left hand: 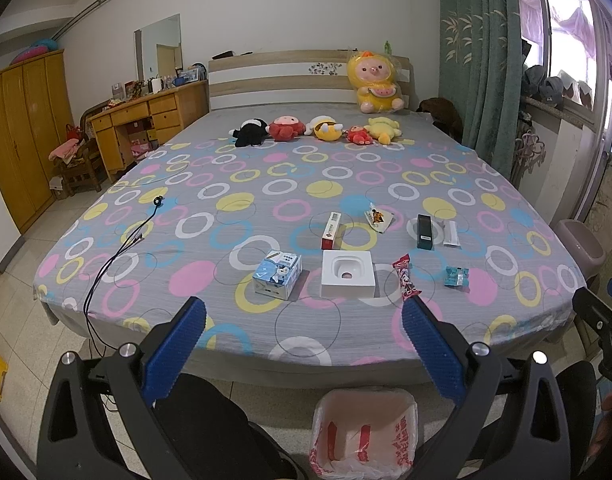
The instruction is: Collect trash
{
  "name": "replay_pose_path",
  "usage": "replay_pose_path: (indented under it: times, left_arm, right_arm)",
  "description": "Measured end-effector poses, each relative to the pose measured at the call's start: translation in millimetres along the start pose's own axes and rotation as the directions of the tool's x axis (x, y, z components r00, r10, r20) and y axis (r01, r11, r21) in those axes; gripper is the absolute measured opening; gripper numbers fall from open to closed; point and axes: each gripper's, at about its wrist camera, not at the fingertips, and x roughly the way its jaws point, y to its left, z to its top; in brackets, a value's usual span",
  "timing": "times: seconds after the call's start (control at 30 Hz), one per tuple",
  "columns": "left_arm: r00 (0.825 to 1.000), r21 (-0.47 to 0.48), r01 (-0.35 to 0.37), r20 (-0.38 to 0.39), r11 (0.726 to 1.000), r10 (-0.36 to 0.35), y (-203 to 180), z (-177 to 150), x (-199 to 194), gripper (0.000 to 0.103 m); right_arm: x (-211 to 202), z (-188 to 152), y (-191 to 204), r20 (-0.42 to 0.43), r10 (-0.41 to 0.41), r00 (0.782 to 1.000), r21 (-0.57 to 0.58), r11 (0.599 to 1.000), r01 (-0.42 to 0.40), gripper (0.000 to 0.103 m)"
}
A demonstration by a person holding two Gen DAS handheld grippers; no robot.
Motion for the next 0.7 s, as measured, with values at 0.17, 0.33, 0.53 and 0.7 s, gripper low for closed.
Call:
replay_pose_path:
  times: [0.17, 0.33, 0.53, 0.7]
  left_arm:
    - [1.000, 0.000, 0.000, 0.001, 1.000, 0.000, -0.7, 0.3, -0.1, 0.096]
    - [1.000, 0.000, 0.000, 0.000, 1.000, 0.000, -0.5, 0.2, 0.2, 0.096]
    - [1.000, 0.001, 0.000, 0.000, 1.000, 0.000, -0.7, 0.2, 0.4, 0.096]
    - [1.000, 0.000, -0.001, -0.001, 1.000, 0.001, -1.0, 0.4, 0.3, 0.096]
  right_arm:
    - [0.1, 0.6, -0.8, -0.001, 0.000, 1.000, 0.000, 1.000, 0.000, 0.098]
    - [-0.3, -0.5, 0.9, -0.001, 0.000, 1.000, -0.001, 1.000, 0.000, 0.098]
    - [1.5, -2.0, 3.0, -0.003, -0.001, 1.000, -0.001, 1.000, 0.001, 0.098]
    - [2.5, -2.5, 3.8, -0.003, 0.000, 1.000, -0.002, 1.000, 0.000, 0.098]
